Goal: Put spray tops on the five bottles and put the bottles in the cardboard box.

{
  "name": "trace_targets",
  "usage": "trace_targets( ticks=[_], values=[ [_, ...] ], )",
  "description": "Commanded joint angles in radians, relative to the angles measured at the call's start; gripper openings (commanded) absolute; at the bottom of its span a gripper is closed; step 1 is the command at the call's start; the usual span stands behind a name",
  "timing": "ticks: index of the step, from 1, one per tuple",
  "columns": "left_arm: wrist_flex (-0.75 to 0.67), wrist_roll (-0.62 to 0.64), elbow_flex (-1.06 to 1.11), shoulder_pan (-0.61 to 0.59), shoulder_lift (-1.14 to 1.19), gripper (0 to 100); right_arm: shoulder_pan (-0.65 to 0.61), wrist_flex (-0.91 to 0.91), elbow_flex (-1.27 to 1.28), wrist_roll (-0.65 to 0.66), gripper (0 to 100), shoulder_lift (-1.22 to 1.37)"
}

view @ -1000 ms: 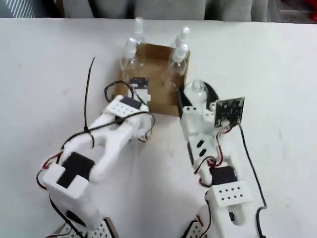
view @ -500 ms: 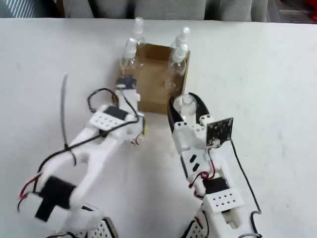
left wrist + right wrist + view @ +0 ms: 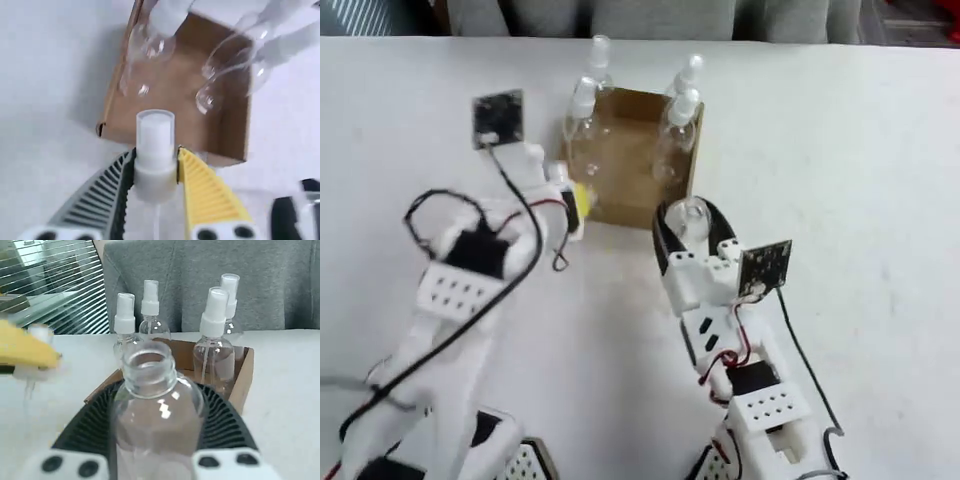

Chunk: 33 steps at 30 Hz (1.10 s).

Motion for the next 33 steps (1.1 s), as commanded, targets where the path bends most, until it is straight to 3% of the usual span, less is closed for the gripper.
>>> trace_targets(
  ticks=[1, 6, 11, 14, 21, 26, 33],
  values=[
    [-0.087, -0.100, -0.100, -0.007, -0.159, 2, -0.031, -0.019, 0.008, -0.002, 1.6, -0.018],
    [-0.218, -0.216, -0.141, 0.030, -0.277, 2, -0.038, -0.018, 0.009, -0.002, 1.6, -0.018],
    [-0.374, -0.319, -0.173, 0.143, -0.309, 2, -0.058, -0.018, 0.012, -0.002, 1.6, -0.018],
    [-0.453, -0.321, -0.222, 0.217, -0.309, 2, -0.111, -0.015, 0.026, -0.002, 1.6, -0.018],
    [-0.470, -0.227, -0.258, 0.331, -0.308, 2, -0.189, 0.033, 0.028, -0.002, 1.6, -0.018],
    [-0.479, -0.218, -0.195, 0.341, -0.291, 2, -0.203, 0.033, 0.028, -0.002, 1.6, -0.018],
    [-0.634, -0.216, -0.014, 0.338, -0.303, 2, -0.200, 0.033, 0.028, -0.002, 1.6, -0.018]
  ],
)
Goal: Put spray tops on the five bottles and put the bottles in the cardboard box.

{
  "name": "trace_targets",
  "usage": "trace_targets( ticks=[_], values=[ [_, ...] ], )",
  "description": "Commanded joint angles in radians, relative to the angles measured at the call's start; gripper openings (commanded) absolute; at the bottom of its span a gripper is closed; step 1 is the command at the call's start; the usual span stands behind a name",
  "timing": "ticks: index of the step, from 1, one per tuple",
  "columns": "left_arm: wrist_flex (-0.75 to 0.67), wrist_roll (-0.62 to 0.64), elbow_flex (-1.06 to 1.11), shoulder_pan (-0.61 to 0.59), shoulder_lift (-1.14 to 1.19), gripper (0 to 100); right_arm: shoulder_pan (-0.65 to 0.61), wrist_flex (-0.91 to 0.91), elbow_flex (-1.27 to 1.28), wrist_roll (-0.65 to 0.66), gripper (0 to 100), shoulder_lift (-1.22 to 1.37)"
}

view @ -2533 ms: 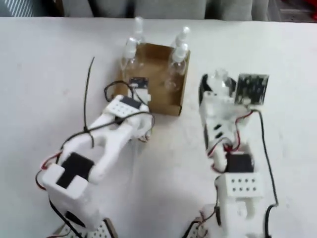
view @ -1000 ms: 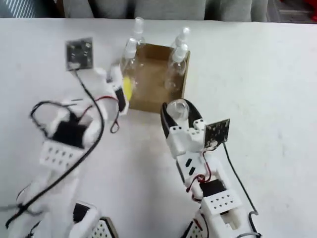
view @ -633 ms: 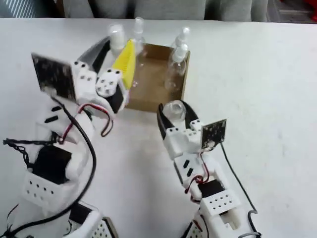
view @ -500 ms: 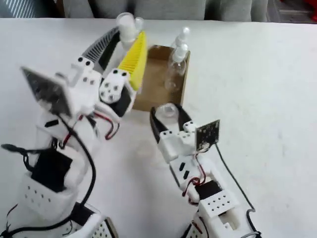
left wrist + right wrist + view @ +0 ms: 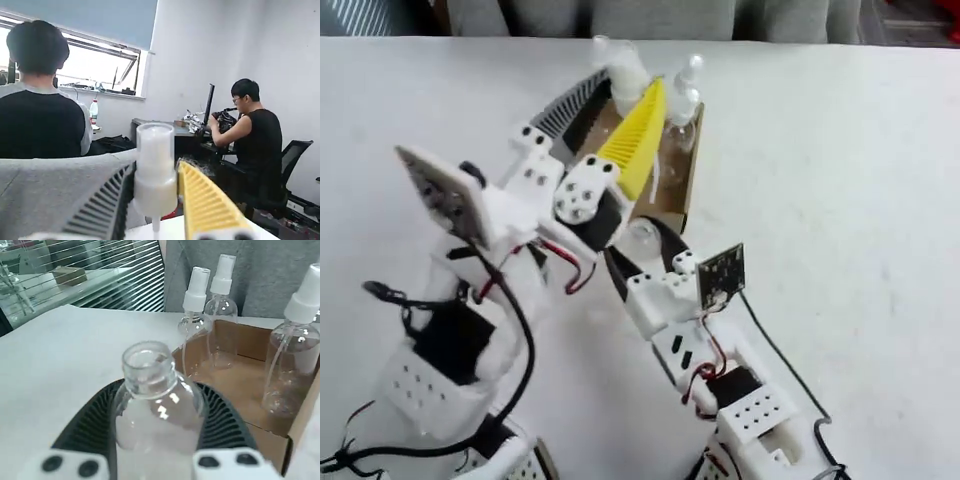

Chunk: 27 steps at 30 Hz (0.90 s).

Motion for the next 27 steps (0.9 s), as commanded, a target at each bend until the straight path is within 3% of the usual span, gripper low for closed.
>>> trace_targets(
  ticks=[1, 14, 19, 27],
  values=[
    [-0.054, 0.015, 0.051, 0.010, -0.035, 2, -0.001, 0.004, 0.011, -0.002, 1.6, -0.018],
    [-0.061, 0.015, 0.342, 0.016, -0.249, 2, 0.001, 0.002, 0.011, -0.002, 1.6, -0.018],
    [-0.133, 0.015, 0.405, -0.013, -0.272, 2, 0.001, 0.002, 0.011, -0.002, 1.6, -0.018],
    [-0.130, 0.015, 0.500, -0.015, -0.275, 2, 0.002, 0.002, 0.011, -0.002, 1.6, -0.018]
  ],
)
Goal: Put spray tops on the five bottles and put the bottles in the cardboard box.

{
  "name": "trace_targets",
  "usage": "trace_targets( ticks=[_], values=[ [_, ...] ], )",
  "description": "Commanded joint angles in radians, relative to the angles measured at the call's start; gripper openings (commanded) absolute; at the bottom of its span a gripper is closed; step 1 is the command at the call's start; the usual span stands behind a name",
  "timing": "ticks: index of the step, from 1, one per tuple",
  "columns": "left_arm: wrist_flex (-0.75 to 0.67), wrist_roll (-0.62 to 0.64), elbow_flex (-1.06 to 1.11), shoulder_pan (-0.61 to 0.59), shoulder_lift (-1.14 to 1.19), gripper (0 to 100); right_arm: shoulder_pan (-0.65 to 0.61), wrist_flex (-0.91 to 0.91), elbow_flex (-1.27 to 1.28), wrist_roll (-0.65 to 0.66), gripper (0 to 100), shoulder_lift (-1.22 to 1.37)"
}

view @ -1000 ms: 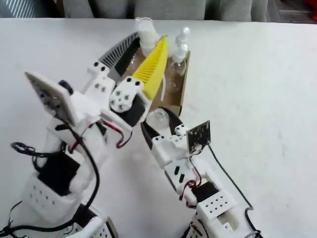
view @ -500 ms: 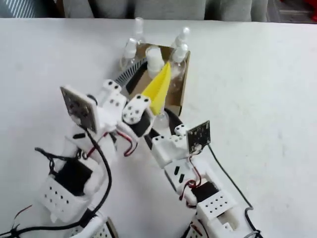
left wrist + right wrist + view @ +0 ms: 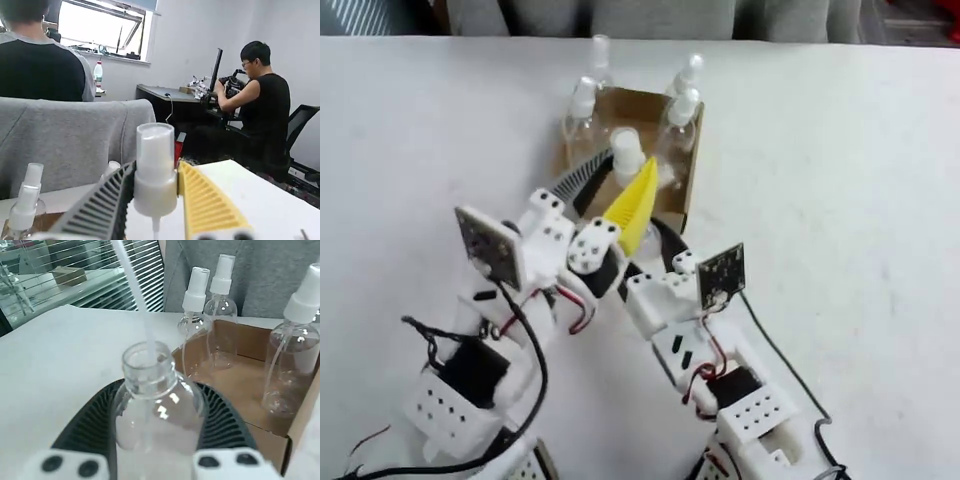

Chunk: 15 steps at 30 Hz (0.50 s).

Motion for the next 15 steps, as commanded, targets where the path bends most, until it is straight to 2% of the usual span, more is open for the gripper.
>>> trace_targets(
  ticks=[1, 15],
  values=[
    [-0.026, 0.008, 0.021, -0.010, -0.024, 2, 0.001, 0.002, 0.011, -0.002, 1.6, -0.018],
    [-0.026, 0.005, 0.163, -0.010, -0.024, 2, 0.001, 0.002, 0.011, -0.002, 1.6, -0.018]
  ],
)
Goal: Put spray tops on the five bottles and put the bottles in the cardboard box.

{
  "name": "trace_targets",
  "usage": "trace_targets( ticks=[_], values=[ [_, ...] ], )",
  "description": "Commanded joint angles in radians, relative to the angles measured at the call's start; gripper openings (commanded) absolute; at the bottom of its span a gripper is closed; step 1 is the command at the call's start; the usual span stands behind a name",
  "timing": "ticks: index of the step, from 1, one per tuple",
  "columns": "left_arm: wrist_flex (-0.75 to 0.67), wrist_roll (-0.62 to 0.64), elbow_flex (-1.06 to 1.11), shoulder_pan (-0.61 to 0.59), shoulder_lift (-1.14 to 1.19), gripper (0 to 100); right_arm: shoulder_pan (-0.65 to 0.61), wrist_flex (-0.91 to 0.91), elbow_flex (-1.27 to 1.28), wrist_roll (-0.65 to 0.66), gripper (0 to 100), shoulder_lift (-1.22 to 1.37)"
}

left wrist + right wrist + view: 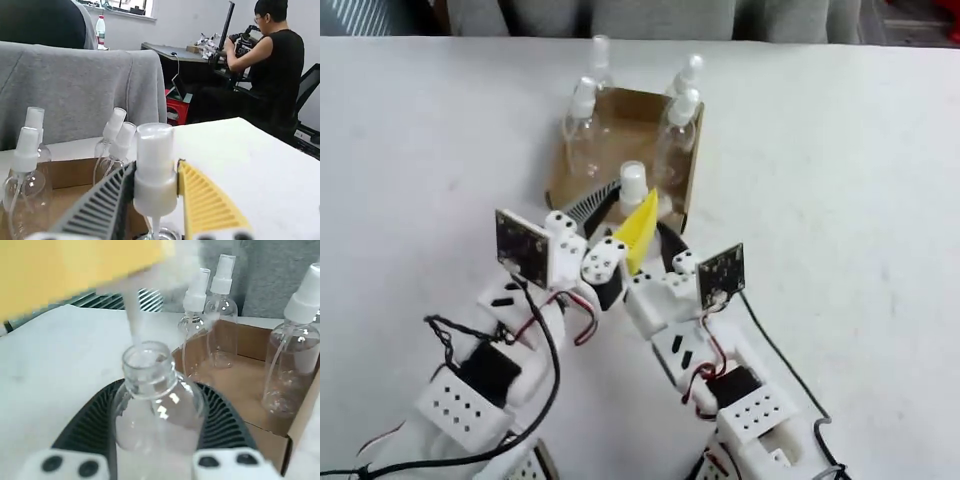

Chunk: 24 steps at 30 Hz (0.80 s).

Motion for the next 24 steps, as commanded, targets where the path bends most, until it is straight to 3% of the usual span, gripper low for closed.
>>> trace_targets(
  ticks=[1, 20, 24],
  values=[
    [-0.026, 0.005, 0.002, -0.010, -0.018, 2, 0.002, 0.002, 0.011, -0.002, 1.6, -0.018],
    [-0.026, 0.005, 0.009, -0.007, -0.019, 2, 0.002, 0.004, 0.011, 0.002, 1.6, -0.018],
    [-0.026, -0.003, 0.009, 0.015, -0.019, 2, 0.004, 0.004, 0.011, 0.051, 1.6, -0.018]
  ],
)
